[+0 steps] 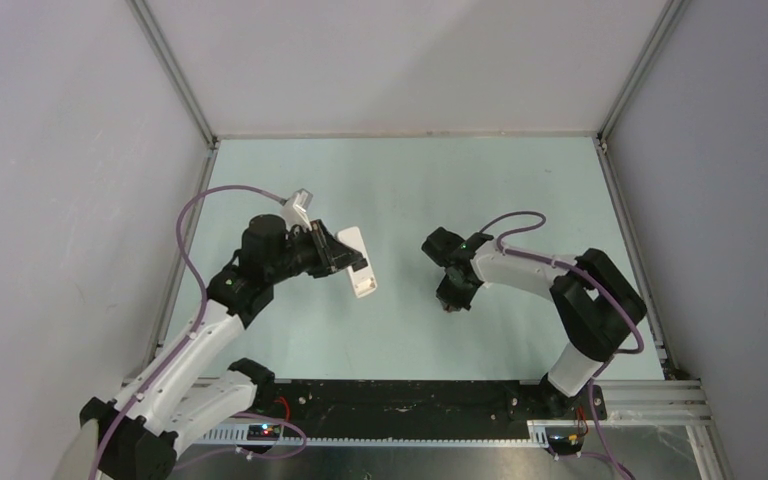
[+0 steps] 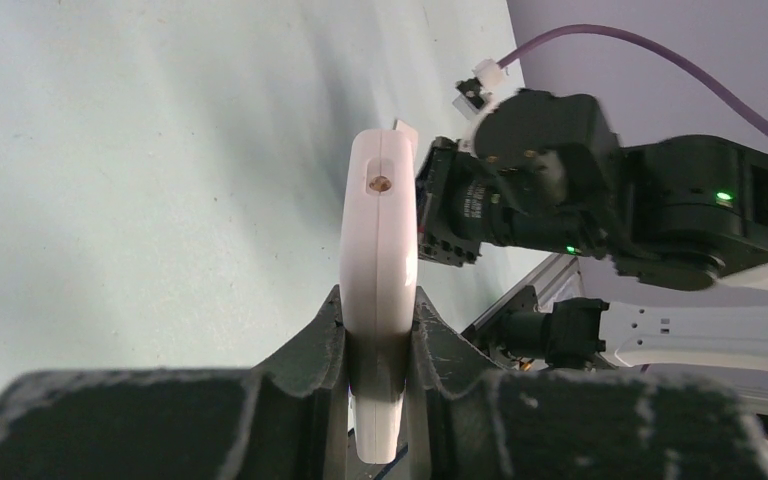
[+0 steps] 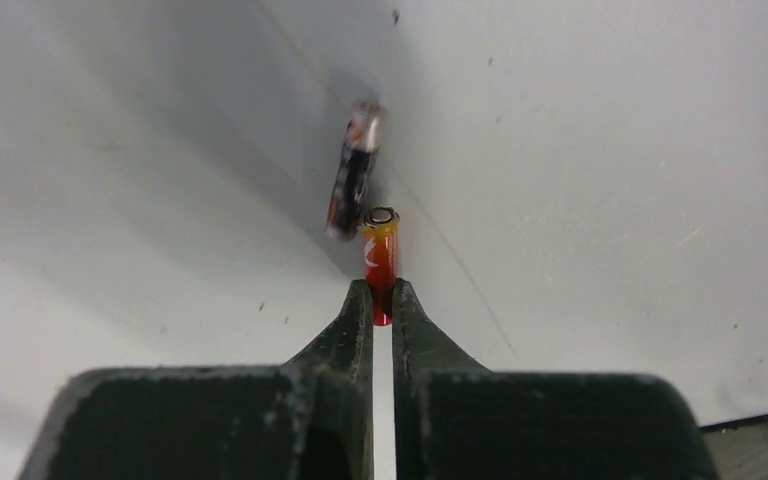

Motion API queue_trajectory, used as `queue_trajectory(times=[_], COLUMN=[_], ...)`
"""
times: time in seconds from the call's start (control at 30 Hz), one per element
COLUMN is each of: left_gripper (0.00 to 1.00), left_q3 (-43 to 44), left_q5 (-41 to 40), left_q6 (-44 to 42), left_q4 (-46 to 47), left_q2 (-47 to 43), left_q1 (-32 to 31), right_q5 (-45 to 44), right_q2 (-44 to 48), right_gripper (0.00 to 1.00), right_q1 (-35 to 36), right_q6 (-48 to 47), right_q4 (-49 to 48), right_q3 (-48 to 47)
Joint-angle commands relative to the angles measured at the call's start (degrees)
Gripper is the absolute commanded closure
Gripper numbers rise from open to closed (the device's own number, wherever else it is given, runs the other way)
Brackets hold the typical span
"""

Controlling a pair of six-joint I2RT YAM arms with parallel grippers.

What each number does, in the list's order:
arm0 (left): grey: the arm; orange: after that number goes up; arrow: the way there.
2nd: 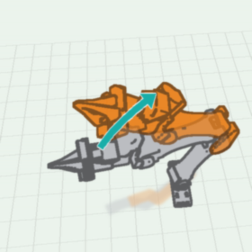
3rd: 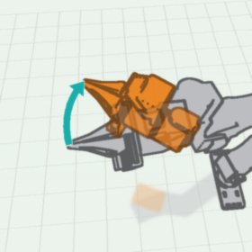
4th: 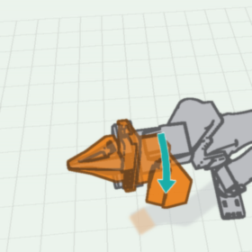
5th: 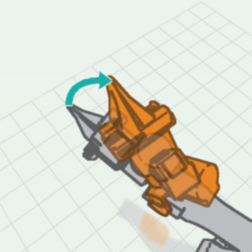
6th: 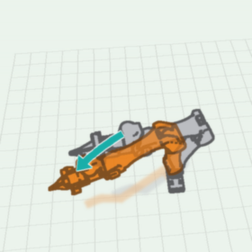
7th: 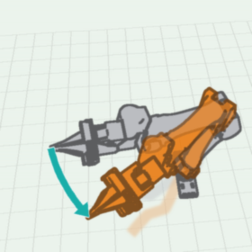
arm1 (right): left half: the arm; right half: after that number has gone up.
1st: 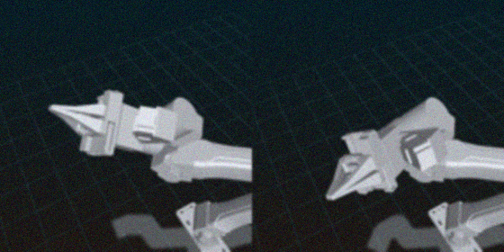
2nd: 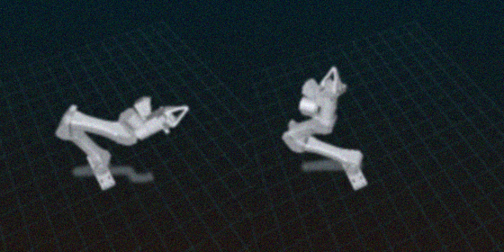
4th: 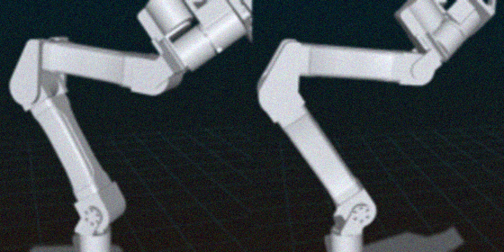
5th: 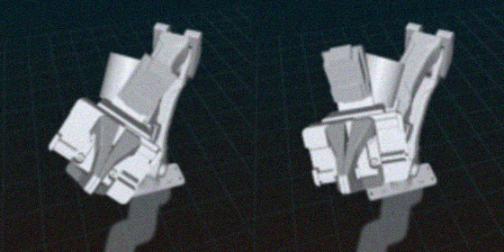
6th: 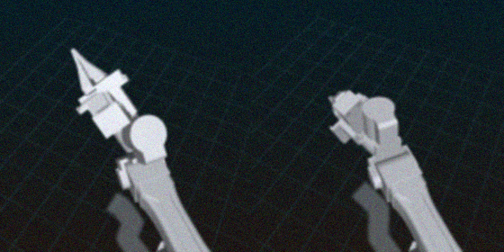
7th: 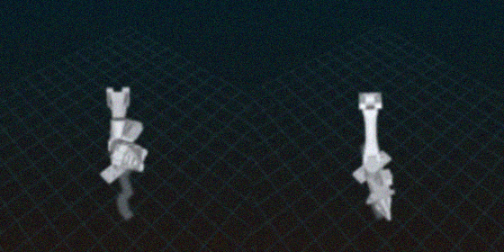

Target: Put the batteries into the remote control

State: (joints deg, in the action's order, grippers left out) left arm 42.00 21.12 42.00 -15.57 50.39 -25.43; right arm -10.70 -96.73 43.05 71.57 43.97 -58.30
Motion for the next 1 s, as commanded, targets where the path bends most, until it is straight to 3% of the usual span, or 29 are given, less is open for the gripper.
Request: queue_trajectory(times=[0.0, 0.2, 0.37, 0.63, 0.97], left_gripper=[1.0, 1.0, 1.0, 1.0, 1.0], left_q3=[1.57, 1.93, -0.32, 0.35, -0.09], left_q5=[-0.16, -0.18, -3.54, -9.26, -8.75], left_q6=[-0.4, -1.38, 0.29, 2.42, 3.72], left_q4=[2.2, 6.67, 14.16, 17.66, 19.4], left_q2=[1.48, 4.13, 5.58, 6.74, 4.59], left_q1=[0.37, 0.0, -0.77, -4.11, -4.98], right_q5=[3.17, 9.21, 18.82, 25.45, 24.55], right_q2=[8.59, 21.72, 29.82, 31.6, 29.43], right_gripper=[1.0, 1.0, 1.0, 1.0, 1.0], right_q1=[0.52, 0.2, 0.64, 3.13, 5.96], right_q6=[1.22, 3.59, 10.63, 24.48, 31.92], right_q4=[1.53, 0.18, -9.7, -25.33, -31.42], right_q3=[-0.91, -0.89, -0.67, -0.28, 0.65])
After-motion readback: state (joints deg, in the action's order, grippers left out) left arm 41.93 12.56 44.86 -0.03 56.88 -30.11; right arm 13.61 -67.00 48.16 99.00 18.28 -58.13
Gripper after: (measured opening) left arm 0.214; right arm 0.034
